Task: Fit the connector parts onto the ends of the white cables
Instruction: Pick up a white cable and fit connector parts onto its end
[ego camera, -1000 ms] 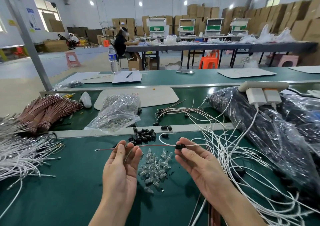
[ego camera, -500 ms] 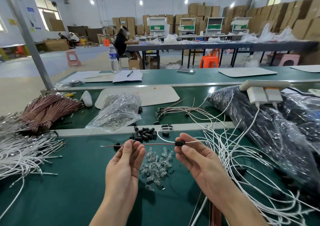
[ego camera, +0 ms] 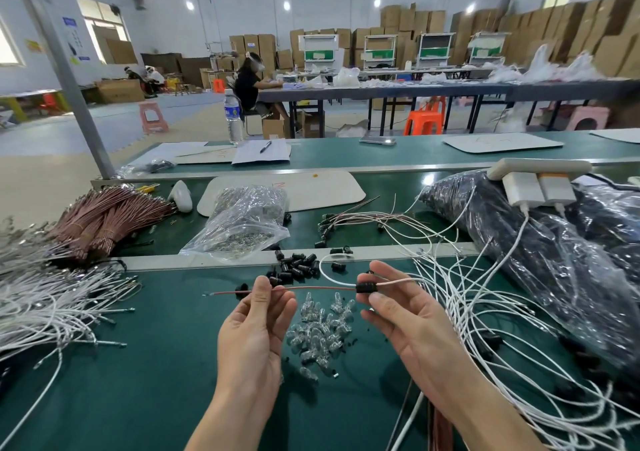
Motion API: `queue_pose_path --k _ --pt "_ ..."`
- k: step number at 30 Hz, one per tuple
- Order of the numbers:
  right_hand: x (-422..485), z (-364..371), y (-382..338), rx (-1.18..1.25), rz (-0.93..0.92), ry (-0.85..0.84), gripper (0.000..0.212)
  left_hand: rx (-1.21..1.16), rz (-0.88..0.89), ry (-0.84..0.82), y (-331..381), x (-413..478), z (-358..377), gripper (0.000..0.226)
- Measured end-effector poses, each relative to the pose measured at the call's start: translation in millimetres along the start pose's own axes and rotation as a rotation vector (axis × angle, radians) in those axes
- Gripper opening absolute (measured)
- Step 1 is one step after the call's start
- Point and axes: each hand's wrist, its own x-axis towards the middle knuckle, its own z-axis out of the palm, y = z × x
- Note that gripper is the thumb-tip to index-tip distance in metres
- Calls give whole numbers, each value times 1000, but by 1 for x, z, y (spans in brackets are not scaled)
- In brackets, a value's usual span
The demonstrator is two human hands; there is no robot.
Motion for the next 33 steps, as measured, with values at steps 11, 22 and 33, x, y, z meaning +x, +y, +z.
queue_pose_path --k 11,22,33 --pt "4 -3 3 53 -9 78 33 16 10 -27 -2 1 -2 25" --pt "5 -4 8 135 47 99 32 26 -62 -108 -8 -2 3 21" --pt "0 4 10 47 34 8 35 331 -16 -208 -25 -8 3 24"
